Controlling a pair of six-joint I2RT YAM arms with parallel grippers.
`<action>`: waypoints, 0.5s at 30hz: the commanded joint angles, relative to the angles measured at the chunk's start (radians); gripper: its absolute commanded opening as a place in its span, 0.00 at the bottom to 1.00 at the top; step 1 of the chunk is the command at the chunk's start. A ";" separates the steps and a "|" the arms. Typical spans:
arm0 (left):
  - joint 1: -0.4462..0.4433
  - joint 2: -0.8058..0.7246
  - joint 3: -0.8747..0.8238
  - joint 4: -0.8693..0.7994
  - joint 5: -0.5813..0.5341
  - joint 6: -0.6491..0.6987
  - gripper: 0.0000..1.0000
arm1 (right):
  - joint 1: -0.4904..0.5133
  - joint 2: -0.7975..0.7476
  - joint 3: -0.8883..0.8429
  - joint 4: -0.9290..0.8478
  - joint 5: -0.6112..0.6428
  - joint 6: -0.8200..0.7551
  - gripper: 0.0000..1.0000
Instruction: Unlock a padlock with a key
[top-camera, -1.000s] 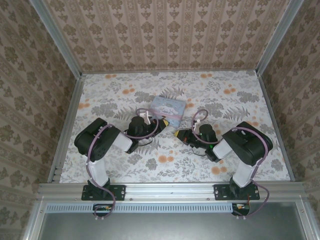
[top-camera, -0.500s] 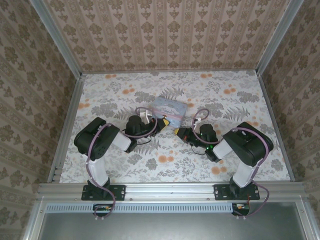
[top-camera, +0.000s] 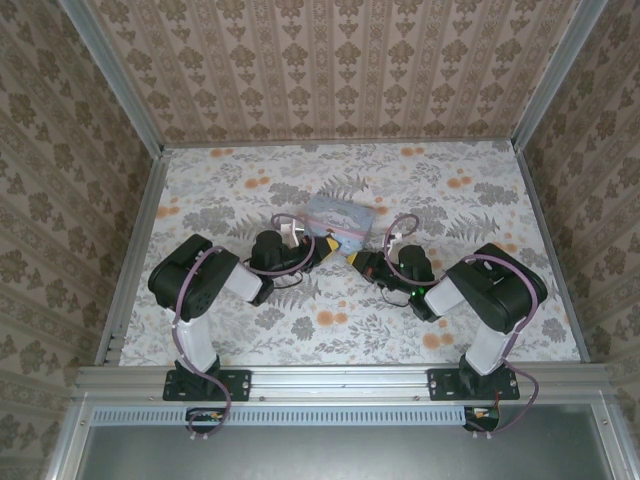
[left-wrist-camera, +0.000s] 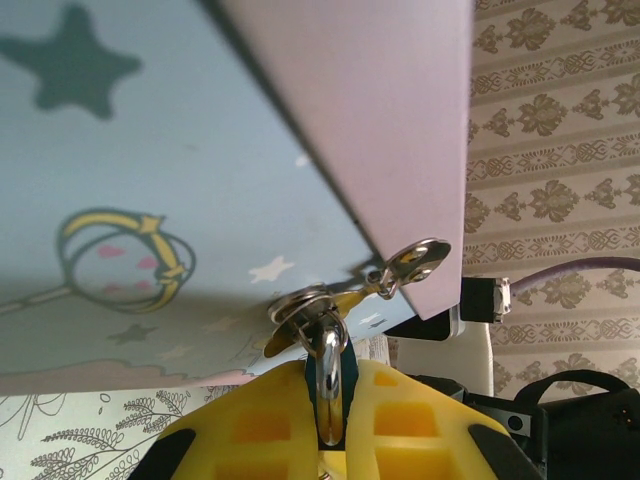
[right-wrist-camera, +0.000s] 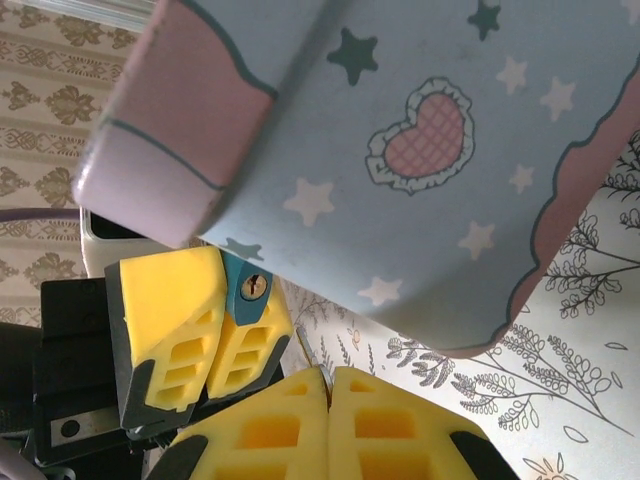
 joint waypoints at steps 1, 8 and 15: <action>-0.001 -0.001 0.017 0.061 0.027 -0.003 0.00 | 0.005 -0.021 0.027 0.006 0.021 0.014 0.00; -0.004 0.000 0.017 0.062 0.026 -0.002 0.00 | 0.005 -0.024 0.047 -0.009 0.021 0.013 0.00; -0.007 0.000 0.014 0.063 0.025 0.000 0.00 | 0.004 -0.027 0.066 -0.027 0.021 0.009 0.00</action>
